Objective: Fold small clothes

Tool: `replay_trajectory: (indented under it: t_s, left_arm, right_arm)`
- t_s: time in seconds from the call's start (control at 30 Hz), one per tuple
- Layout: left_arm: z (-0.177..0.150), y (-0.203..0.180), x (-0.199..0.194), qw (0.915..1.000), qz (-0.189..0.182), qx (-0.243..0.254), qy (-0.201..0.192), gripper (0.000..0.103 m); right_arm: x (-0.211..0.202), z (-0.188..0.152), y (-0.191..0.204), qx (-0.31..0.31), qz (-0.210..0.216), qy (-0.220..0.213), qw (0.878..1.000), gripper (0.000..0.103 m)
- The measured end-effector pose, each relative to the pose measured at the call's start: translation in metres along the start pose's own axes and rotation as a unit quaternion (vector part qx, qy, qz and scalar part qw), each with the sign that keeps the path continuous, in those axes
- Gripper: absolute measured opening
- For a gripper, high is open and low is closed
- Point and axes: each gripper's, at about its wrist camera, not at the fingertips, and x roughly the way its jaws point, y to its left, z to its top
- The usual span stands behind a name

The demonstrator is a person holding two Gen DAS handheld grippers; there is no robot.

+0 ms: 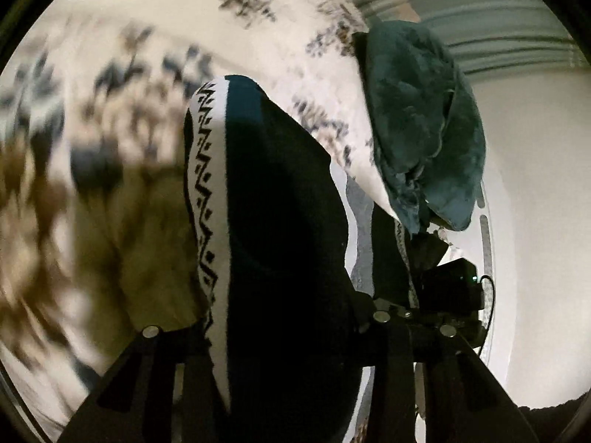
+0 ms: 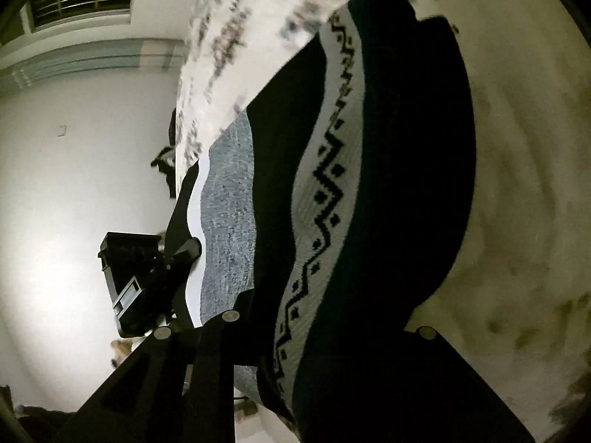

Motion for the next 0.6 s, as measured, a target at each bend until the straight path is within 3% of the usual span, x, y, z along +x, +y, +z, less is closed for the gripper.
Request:
replay_trajectory:
  t_s: [0.13,0.3,0.4,0.6]
  left_arm:
    - [0.067,-0.008,-0.022,0.9995,0.003,0.031,0.010,0.035]
    - [0.148,-0.009,-0.027,0.9978,0.002,0.066,0.007,0.035]
    - [0.202,-0.006,-0.016,0.9968,0.009,0.079,-0.004,0.035]
    - [0.275,0.023,0.013,0.9966,0.025,0.078,-0.010,0.035]
  right_arm:
    - [0.014,0.036,0.050,-0.001,-0.007,-0.039,0.999,0.024]
    - [0.032,0.112,0.088,-0.002,0.000,-0.081,0.997,0.024]
    - [0.043,0.166,0.097,0.001,0.007,-0.097,0.995,0.024]
    - [0.087,0.265,0.098,0.001,-0.002,-0.096,0.995,0.024]
